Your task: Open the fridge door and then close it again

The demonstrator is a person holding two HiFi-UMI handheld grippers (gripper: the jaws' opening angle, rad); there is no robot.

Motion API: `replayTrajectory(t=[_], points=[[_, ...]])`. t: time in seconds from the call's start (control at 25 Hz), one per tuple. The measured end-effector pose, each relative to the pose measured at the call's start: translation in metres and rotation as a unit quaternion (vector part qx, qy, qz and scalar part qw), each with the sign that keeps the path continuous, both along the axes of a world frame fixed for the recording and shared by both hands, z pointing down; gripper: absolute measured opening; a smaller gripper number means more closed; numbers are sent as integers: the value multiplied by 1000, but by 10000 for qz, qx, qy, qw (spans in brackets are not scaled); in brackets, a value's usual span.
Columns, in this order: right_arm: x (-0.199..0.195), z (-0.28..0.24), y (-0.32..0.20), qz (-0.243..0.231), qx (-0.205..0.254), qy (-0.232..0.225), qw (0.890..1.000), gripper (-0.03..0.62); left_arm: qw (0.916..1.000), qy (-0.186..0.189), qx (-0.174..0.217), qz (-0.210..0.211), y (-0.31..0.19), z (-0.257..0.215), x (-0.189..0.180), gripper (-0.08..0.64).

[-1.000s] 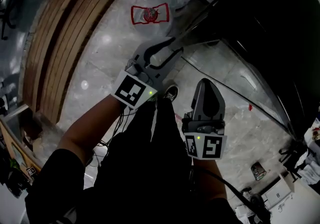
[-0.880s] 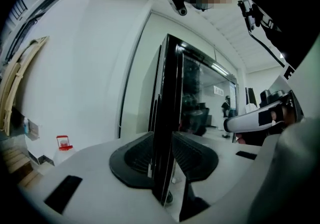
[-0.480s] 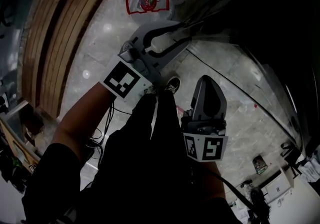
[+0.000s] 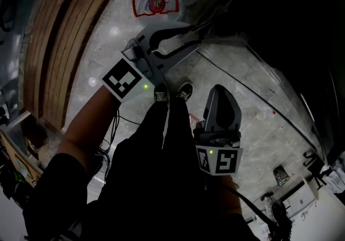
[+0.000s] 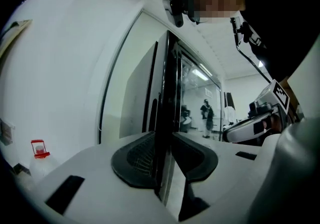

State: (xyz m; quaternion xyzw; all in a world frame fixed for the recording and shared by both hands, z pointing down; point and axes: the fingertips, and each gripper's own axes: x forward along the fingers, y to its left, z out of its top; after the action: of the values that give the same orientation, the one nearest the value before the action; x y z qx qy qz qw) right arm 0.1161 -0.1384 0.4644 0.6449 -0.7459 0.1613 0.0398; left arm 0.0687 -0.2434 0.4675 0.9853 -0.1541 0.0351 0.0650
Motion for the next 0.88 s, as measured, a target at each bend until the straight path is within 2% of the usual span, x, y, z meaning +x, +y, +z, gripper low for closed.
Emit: replayTrajectory(t=[0.2,0.36,0.48,0.6,0.88], points=[[-4,7,7,-36,-87,-26,10000,15,9995,162,-144,-209,-4,4,-2,101],[-6,7,13,-44,-110,-31,9999,15,9993,309,-167,-145,10,0,-11,97],[-10,6,23,-131,-118,-6,9998,15,9998,134,-93,-117,36,-1,-27,89],[-16,6,38,-201,-149,16,9997,15,9996,-102,-17,-266,58,1,-37,89],[-34,-4,71,-307,-144,6,9994,15,9968,-215,-260,-726,112,0,-57,89]])
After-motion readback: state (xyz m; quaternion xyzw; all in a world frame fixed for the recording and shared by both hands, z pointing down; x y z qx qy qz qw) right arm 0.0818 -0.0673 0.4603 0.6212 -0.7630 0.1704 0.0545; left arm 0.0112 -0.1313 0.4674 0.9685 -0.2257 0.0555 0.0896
